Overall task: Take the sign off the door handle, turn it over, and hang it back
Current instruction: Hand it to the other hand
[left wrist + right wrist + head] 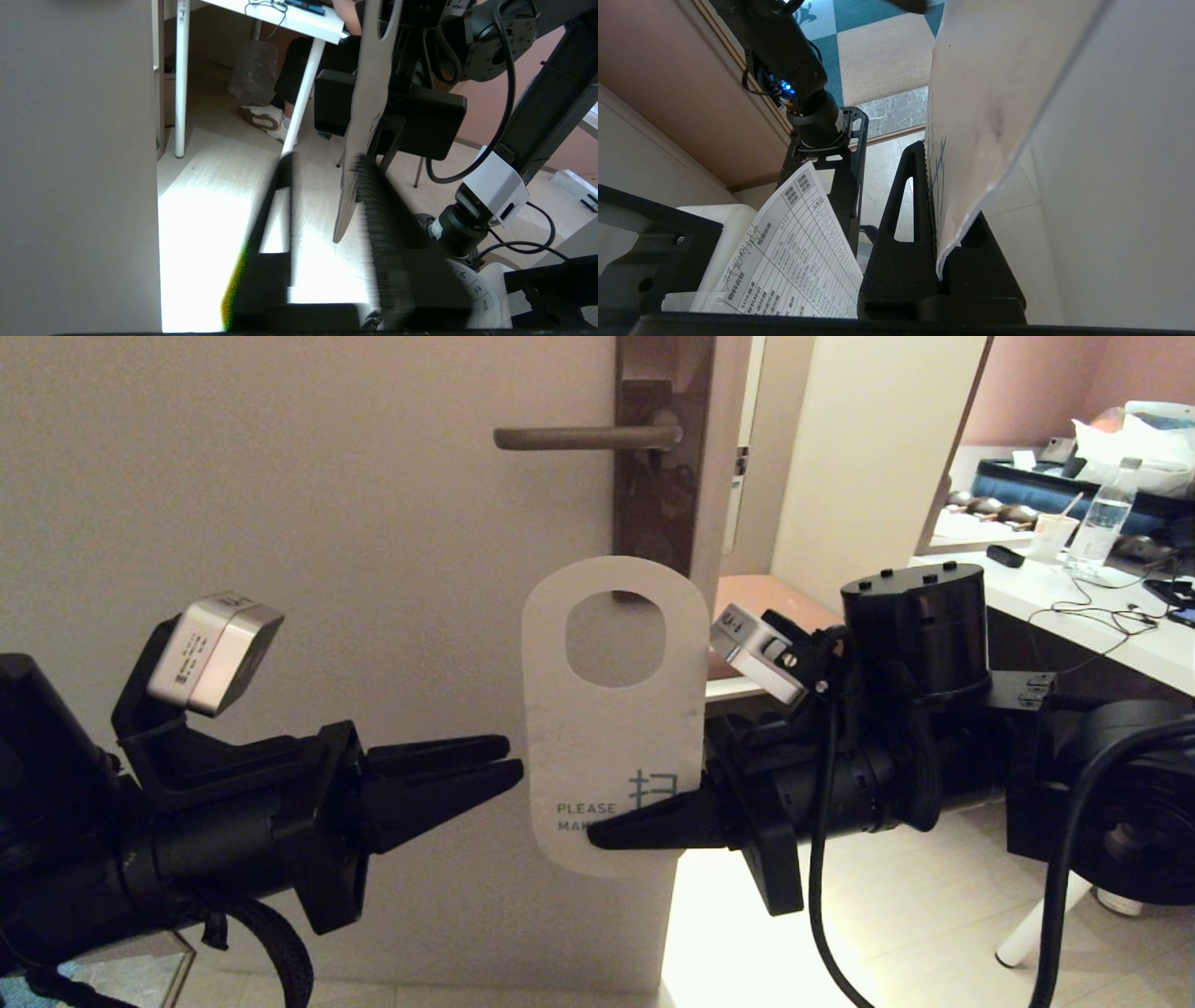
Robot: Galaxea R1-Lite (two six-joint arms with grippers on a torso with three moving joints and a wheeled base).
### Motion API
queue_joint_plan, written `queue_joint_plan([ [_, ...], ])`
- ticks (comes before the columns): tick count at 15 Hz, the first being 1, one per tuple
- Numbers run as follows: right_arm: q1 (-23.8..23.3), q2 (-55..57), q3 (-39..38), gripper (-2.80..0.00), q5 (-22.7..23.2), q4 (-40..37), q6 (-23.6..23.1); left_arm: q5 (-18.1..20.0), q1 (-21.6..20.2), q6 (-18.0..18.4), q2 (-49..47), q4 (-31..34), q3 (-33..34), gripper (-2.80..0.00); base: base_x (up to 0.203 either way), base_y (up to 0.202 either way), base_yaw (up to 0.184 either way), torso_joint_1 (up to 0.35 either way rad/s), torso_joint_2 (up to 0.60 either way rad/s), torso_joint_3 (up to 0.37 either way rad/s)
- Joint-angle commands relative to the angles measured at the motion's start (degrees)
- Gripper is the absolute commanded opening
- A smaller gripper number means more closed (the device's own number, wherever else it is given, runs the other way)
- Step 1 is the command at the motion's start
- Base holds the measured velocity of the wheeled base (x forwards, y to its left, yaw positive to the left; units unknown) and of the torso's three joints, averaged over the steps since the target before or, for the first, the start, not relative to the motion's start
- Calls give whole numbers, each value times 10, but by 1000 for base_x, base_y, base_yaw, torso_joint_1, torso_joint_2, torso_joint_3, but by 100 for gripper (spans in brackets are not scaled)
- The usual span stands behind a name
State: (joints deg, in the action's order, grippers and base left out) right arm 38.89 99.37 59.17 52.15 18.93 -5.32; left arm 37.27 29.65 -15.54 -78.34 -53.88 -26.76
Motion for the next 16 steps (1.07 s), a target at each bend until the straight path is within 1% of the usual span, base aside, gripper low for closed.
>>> queue_joint_plan([
  [1,0,2,1,-280,3,1,0,2,0,-1,0,-4,3,0,0,0,0,0,0,0],
  [5,7,2,2,-280,3,1,-2,3,1,-2,-3,-6,0,0,0,0,0,0,0,0],
  [10,33,6,7,-280,2,1,-4,3,25,4,-24,-18,-2,0,0,0,0,0,0,0],
  [16,42,7,9,-280,3,1,-15,3,31,3,-28,-32,-5,0,0,0,0,0,0,0],
])
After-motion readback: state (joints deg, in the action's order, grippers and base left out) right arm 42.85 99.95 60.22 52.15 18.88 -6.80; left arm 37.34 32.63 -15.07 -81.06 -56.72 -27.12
